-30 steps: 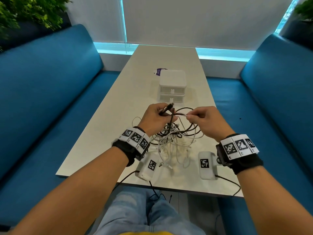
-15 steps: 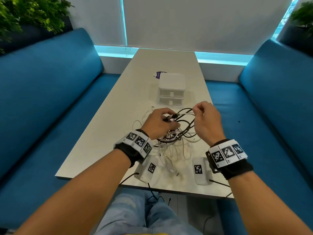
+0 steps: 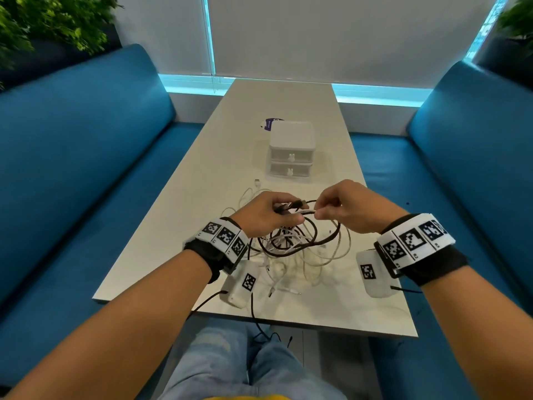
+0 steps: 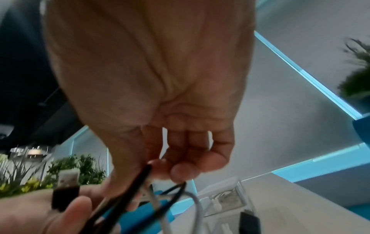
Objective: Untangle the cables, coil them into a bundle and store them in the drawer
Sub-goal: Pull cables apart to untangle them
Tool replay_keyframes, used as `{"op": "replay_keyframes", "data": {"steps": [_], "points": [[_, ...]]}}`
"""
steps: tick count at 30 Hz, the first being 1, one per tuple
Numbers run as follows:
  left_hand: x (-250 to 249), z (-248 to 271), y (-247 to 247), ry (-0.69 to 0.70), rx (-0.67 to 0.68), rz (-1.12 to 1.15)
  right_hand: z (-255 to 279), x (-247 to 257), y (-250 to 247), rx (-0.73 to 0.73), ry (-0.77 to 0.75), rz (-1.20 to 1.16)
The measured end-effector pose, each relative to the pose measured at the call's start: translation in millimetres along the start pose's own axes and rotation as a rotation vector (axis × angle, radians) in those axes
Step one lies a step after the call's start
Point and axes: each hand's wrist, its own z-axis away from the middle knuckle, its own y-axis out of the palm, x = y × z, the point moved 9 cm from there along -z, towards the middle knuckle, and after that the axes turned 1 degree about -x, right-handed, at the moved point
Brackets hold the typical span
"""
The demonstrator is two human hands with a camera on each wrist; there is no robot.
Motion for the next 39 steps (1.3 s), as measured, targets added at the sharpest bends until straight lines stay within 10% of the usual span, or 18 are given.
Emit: {"op": "replay_keyframes", "data": {"steps": [6,23,28,34,39], "points": [[10.5,4.0,10.2,-0.132,0.116,0.045,5.3,-5.7,10.8,0.199,0.037,0.024],[1.5,14.1,12.2,-0.076,0.141,-0.103,10.8,-7.6,13.1,0.196,0.085,-0.095],[-0.4,14.5,12.6,-0.071,0.137,-0.127,5.7,7.6,1.9,0.001,-0.046,-0.047],[7.6,9.1,-7.5,-0.139,0.015,-0.120,5.0,-23.0,-39.3,-0.454,0.076,-0.619],[3.1,7.6,-5.7,-0.139,0.018,-0.124,0.7,-11.0,-23.2,-0.341,0.043,-0.117]]}}
